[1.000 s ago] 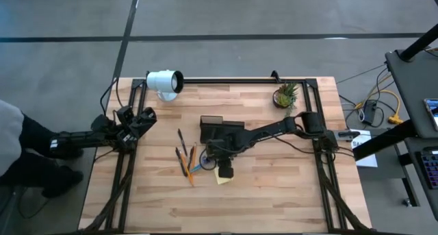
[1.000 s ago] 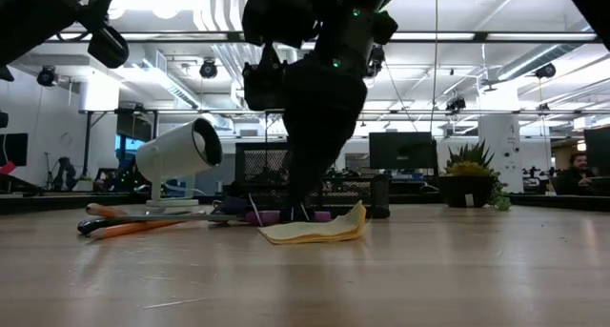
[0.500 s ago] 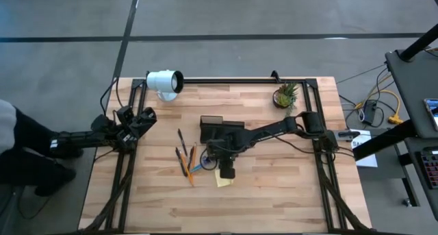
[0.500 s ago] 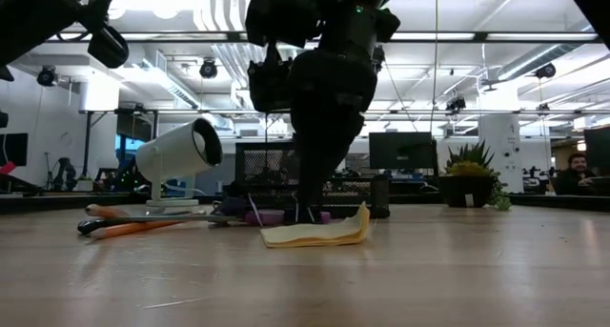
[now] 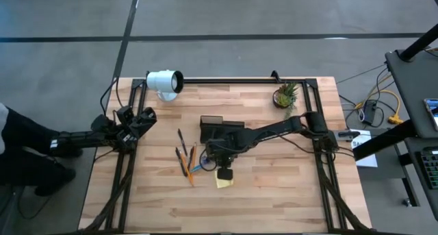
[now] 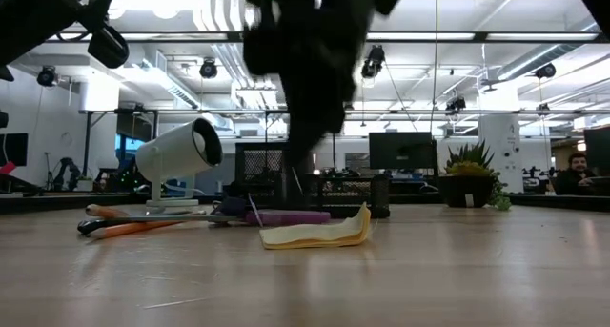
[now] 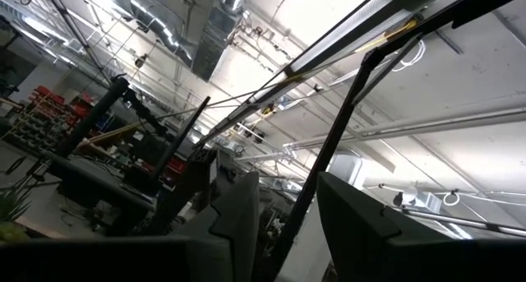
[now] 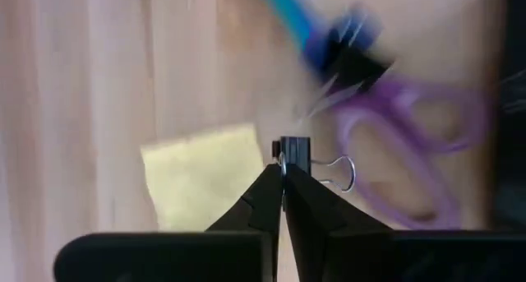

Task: Pick and place office supplies into organizer
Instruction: Put the right black binder clip into the black desk organizer, then put the black binder clip into the black desk organizer

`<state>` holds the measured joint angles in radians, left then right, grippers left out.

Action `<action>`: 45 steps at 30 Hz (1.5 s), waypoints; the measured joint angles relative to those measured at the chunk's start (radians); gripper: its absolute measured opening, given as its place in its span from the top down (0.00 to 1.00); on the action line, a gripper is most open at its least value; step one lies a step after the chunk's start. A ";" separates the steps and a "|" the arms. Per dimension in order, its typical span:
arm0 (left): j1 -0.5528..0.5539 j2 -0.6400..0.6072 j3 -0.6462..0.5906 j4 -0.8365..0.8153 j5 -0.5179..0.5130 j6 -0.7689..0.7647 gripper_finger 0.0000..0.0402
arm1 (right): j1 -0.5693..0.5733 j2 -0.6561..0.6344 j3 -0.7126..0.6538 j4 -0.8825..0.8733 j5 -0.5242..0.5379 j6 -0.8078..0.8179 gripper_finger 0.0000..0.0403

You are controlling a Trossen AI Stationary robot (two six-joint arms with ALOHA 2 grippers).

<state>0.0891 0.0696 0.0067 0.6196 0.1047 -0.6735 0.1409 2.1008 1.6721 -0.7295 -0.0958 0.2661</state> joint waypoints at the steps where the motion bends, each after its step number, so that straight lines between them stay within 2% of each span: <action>1: 0.000 0.000 0.000 0.000 0.000 0.000 0.73 | 0.000 -0.017 0.008 0.001 0.042 0.011 0.98; 6: 0.000 0.000 0.000 0.001 0.000 0.000 0.73 | -0.013 -0.038 0.060 0.006 0.275 0.049 0.98; 11: 0.000 0.000 0.000 -0.001 0.000 0.000 0.73 | -0.066 -0.004 0.071 0.038 0.287 0.130 0.98; 16: 0.000 0.001 0.000 0.001 0.000 0.000 0.73 | -0.091 0.050 0.071 0.109 0.288 0.142 0.98; 23: 0.000 0.002 0.000 0.001 -0.001 0.000 0.73 | -0.109 0.081 0.074 0.133 0.340 0.198 0.98; 27: 0.000 0.001 0.000 0.000 0.000 0.000 0.73 | -0.106 0.079 0.074 0.141 0.403 0.199 0.98; 31: 0.000 0.002 0.000 0.000 0.000 0.000 0.73 | -0.108 0.079 0.074 0.143 0.343 0.223 0.98; 34: 0.000 0.002 0.000 0.000 0.000 0.000 0.73 | -0.107 0.083 0.074 0.141 0.337 0.249 0.96; 40: 0.000 0.002 0.000 0.000 0.000 0.000 0.73 | -0.101 0.084 0.073 0.136 0.308 0.249 0.80; 42: 0.000 0.002 0.000 0.000 0.000 0.000 0.73 | -0.096 0.077 0.073 0.113 0.256 0.195 0.73; 45: 0.000 0.002 0.000 0.000 0.000 0.000 0.73 | -0.063 0.051 0.072 0.076 0.186 -0.029 0.64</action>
<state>0.0892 0.0715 0.0063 0.6193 0.1047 -0.6735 0.0776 2.1519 1.7443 -0.6540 0.0907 0.2372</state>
